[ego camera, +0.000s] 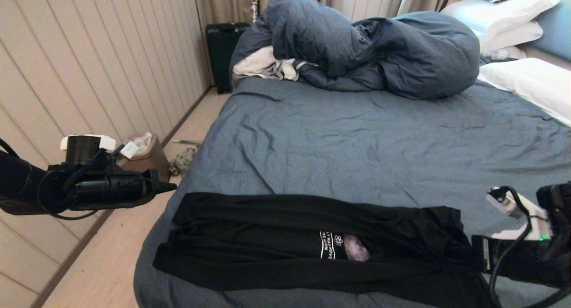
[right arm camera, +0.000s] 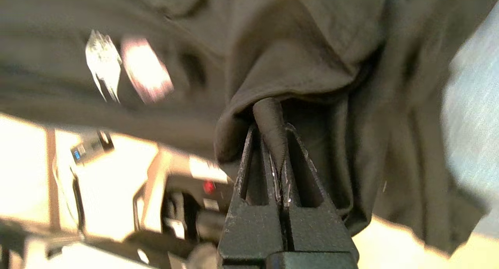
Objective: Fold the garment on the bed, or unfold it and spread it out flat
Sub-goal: Fold the black T-shirt
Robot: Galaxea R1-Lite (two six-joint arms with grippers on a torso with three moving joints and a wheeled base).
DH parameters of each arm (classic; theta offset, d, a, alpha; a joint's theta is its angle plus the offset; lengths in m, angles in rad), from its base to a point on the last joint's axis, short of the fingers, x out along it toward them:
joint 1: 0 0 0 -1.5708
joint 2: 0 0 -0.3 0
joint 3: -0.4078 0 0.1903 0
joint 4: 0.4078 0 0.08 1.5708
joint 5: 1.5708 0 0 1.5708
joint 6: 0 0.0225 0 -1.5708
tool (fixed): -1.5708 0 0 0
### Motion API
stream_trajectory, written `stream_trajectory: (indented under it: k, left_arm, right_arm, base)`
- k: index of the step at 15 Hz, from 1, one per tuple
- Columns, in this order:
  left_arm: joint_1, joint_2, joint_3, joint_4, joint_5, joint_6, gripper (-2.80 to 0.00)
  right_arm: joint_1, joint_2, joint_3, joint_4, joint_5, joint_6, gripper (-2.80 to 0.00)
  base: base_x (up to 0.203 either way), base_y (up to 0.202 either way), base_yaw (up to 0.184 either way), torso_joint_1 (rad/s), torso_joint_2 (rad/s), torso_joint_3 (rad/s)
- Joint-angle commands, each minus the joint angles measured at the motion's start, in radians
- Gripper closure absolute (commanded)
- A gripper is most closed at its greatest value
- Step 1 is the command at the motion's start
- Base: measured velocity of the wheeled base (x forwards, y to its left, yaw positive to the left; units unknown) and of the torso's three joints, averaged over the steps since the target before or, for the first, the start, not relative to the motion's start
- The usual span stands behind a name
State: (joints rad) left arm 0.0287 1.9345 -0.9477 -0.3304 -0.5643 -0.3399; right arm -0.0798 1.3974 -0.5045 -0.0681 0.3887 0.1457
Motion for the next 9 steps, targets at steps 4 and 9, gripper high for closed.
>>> stream_trajectory:
  k: [4,9]
  left_arm:
    - [0.000,-0.002,0.001,-0.002,-0.003,-0.002,0.00]
    - [-0.001,0.000,0.003,-0.002,-0.003,-0.002,0.00]
  right_arm:
    - [-0.039,0.052,0.080,-0.001,0.001,-0.062,0.00]
    - [-0.054,0.046,0.076,-0.002,0.010,-0.073,-2.80]
  base:
    - [0.000,0.000,0.000,0.000,0.00,0.000]
    - [0.000,0.000,0.000,0.000,0.00,0.000]
